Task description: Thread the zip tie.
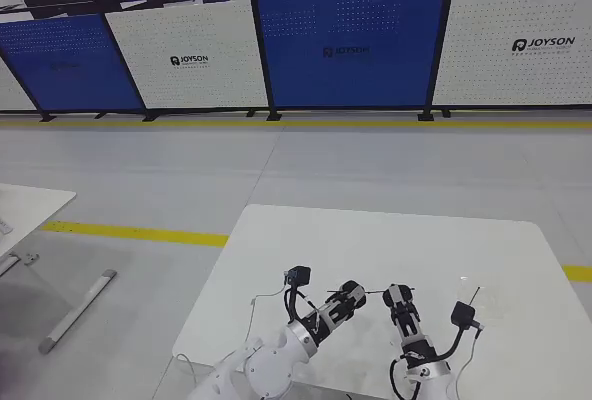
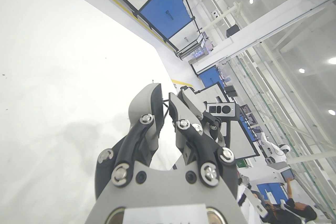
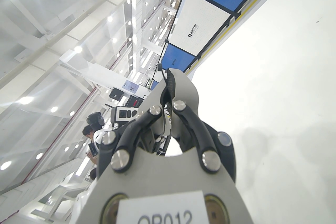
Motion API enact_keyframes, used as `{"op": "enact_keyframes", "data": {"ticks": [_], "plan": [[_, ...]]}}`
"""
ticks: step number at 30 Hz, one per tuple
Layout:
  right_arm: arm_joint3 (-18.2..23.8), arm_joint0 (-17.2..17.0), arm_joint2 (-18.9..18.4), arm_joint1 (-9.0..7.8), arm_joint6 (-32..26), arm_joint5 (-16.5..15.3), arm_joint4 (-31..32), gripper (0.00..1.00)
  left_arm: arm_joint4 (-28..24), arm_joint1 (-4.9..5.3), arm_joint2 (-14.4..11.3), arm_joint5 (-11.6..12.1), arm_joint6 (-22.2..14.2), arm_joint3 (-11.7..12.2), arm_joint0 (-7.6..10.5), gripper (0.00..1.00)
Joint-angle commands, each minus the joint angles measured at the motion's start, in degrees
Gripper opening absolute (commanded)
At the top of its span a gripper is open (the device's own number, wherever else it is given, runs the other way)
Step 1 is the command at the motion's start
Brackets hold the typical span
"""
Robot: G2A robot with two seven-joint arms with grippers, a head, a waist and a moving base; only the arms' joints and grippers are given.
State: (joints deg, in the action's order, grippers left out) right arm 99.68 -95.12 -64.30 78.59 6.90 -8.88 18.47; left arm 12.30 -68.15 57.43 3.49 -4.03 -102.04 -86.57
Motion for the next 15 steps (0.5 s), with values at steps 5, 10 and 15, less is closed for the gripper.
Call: {"op": "enact_keyframes", "data": {"ticks": [5, 10, 15], "plan": [[-0.01, -0.04, -0.06, 0.03, -0.13, -0.08, -0.02, 0.00, 0.06, -0.04, 0.05, 0.12, -0.03, -0.01, -0.07, 0.00], [0.00, 0.18, -0.06, 0.03, -1.50, 0.27, -0.50, 0.00, 0.31, -0.05, -0.02, 0.42, -0.42, -0.09, -0.18, 0.00], [-0.24, 0.60, 0.09, 0.05, -2.75, 0.66, -0.95, 0.00, 0.51, -0.07, -0.10, 0.56, -0.67, -0.07, -0.17, 0.00]]}}
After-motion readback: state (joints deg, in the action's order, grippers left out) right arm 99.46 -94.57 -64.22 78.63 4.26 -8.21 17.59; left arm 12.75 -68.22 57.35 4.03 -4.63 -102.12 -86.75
